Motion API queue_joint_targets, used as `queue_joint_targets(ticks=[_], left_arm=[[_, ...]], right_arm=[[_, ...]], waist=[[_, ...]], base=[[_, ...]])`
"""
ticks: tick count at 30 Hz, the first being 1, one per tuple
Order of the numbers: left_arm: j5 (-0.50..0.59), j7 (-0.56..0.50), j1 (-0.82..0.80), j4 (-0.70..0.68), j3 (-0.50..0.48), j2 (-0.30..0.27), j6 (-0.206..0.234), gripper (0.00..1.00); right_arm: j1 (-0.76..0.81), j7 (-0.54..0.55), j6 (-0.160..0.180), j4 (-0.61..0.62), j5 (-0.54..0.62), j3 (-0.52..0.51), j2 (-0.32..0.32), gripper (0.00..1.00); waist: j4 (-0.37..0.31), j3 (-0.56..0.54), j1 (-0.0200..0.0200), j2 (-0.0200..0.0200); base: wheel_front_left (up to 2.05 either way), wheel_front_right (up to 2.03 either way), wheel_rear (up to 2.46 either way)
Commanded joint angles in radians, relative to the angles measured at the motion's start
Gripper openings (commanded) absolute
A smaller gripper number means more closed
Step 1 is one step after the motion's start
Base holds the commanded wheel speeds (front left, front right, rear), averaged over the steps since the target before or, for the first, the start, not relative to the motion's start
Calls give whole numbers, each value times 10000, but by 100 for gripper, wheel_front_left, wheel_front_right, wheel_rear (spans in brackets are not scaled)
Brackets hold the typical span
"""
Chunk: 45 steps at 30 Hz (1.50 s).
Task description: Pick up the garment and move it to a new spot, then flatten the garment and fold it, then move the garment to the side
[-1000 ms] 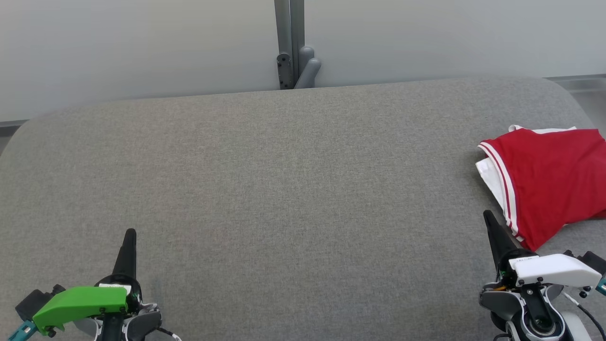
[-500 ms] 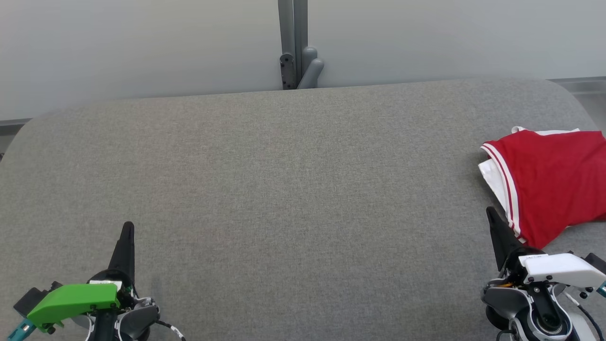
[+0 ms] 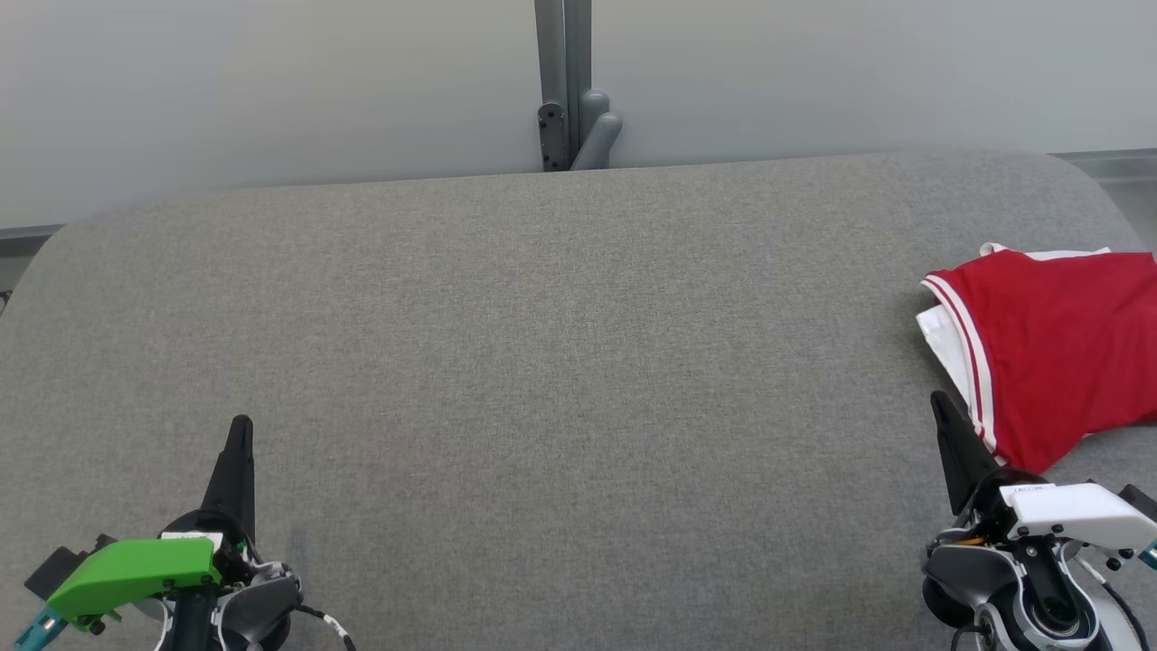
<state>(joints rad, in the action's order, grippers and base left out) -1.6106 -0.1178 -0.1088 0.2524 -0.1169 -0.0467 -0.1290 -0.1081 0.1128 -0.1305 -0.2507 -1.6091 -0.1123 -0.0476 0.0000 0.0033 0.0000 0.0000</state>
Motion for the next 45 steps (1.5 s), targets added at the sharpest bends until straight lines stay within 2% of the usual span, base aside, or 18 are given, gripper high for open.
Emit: queue_joint_targets(ticks=[1,45], left_arm=[[-25,-22,-113,-46,-20,-66,-51,0],[-27,-20,-111,-47,-17,-67,-52,0]], right_arm=[[-79,13,-4,55,-66,-21,-48,0],[-79,11,-4,53,-68,-18,-48,0]], waist=[[0,0,0,0],[0,0,0,0]], base=[[0,0,0],[0,0,0]])
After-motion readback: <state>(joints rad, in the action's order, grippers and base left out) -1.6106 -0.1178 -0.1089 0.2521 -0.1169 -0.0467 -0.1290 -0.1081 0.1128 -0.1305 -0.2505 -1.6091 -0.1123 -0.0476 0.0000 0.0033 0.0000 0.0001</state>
